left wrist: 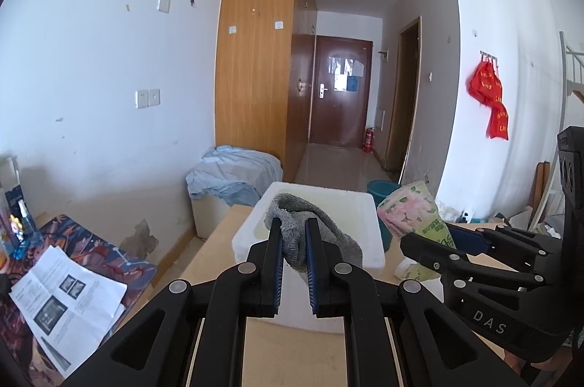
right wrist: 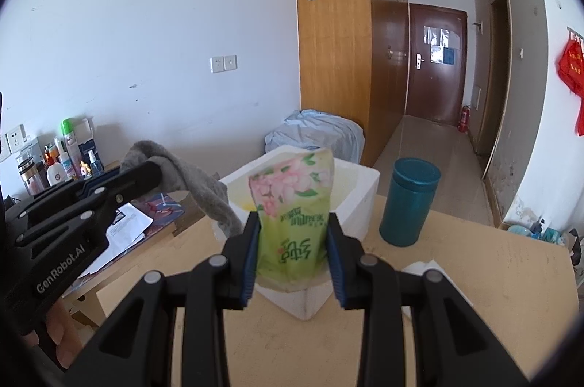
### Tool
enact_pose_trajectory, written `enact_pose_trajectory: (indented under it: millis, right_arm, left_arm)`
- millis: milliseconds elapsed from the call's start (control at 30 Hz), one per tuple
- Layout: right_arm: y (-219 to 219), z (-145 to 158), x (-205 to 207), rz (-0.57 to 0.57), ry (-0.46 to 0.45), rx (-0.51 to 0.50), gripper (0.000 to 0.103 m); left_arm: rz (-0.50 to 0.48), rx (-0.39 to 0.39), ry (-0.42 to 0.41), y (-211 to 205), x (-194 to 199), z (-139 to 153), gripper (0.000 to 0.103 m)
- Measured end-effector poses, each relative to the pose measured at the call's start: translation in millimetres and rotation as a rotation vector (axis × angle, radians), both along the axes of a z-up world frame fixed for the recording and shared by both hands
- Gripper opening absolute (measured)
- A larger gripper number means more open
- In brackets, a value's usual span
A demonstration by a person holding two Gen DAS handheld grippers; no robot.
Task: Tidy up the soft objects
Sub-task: 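Lift and carry the grey sock and tissue pack toward the white foam box, then open the left tool to drop the grey sock into the foam box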
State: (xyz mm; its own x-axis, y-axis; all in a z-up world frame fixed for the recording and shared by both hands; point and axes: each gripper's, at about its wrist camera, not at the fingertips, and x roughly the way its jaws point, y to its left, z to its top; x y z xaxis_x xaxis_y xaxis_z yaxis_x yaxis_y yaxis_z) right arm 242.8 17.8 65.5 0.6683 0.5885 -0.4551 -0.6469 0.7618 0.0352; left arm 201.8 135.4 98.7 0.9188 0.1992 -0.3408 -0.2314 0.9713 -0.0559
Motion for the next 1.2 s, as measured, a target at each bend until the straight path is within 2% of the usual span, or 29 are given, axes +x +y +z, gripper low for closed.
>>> enact_pose_trajectory:
  millis: [433, 600, 767, 1200]
  right_arm:
    - [16, 12, 29, 0.007, -0.03, -0.023, 0.038]
    - [18, 8, 36, 0.015, -0.027, -0.02, 0.038]
    - [21, -2, 45, 0.019, -0.006, -0.03, 0.038]
    - [22, -3, 53, 0.016, 0.009, -0.034, 0.038]
  left_arm:
    - [0.011, 0.01, -0.038, 7, 37, 17, 0.012]
    - [0.004, 0.024, -0.046, 3, 50, 19, 0.012]
    - [0.016, 0.024, -0.019, 6, 65, 10, 0.012]
    - [0.008, -0.008, 0.066, 16, 102, -20, 0.012]
